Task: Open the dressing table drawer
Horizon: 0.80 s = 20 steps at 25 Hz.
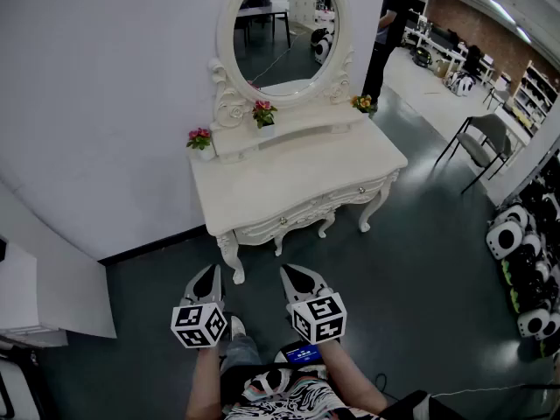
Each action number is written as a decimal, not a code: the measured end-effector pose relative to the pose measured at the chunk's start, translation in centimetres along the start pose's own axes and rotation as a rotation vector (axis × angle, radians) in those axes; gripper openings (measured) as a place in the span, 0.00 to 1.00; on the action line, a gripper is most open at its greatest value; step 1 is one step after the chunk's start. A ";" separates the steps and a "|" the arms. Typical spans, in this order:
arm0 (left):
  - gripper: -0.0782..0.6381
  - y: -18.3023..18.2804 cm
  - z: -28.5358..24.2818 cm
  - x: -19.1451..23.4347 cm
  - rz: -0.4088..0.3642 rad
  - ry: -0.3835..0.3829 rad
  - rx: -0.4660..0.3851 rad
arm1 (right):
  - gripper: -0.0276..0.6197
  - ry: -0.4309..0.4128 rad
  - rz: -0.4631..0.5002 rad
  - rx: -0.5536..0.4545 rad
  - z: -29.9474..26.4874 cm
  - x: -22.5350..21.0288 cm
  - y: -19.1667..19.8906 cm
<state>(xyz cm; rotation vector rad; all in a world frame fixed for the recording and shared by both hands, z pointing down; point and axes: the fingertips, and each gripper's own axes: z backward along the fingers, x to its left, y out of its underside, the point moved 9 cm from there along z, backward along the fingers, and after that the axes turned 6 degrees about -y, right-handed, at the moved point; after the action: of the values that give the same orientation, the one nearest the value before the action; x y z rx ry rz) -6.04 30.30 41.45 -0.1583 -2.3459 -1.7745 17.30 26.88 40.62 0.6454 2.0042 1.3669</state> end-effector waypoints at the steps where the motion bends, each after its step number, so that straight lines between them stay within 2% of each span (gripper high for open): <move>1: 0.11 0.0 -0.1 -0.1 -0.001 0.001 -0.001 | 0.05 0.001 0.006 0.002 0.1 -0.1 0.0; 8: 0.11 0.0 -0.6 -0.9 0.004 0.005 0.000 | 0.05 0.010 0.018 0.011 0.4 -1.0 0.0; 14: 0.11 0.3 -1.2 -0.7 0.004 -0.003 0.013 | 0.05 0.045 -0.016 0.021 0.0 -2.1 0.0; 16: 0.11 0.3 -1.6 -0.4 0.003 -0.013 0.021 | 0.16 0.041 -0.026 0.025 -0.4 -2.5 -0.1; 20: 0.11 0.0 -3.3 0.6 0.007 -0.026 0.023 | 0.16 0.052 -0.029 0.027 -1.9 -3.5 -0.4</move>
<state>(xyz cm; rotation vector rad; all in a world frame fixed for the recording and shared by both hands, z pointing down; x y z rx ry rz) -6.29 27.13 42.41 -0.1868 -2.3793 -1.7523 18.35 23.15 41.56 0.5961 2.0684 1.3550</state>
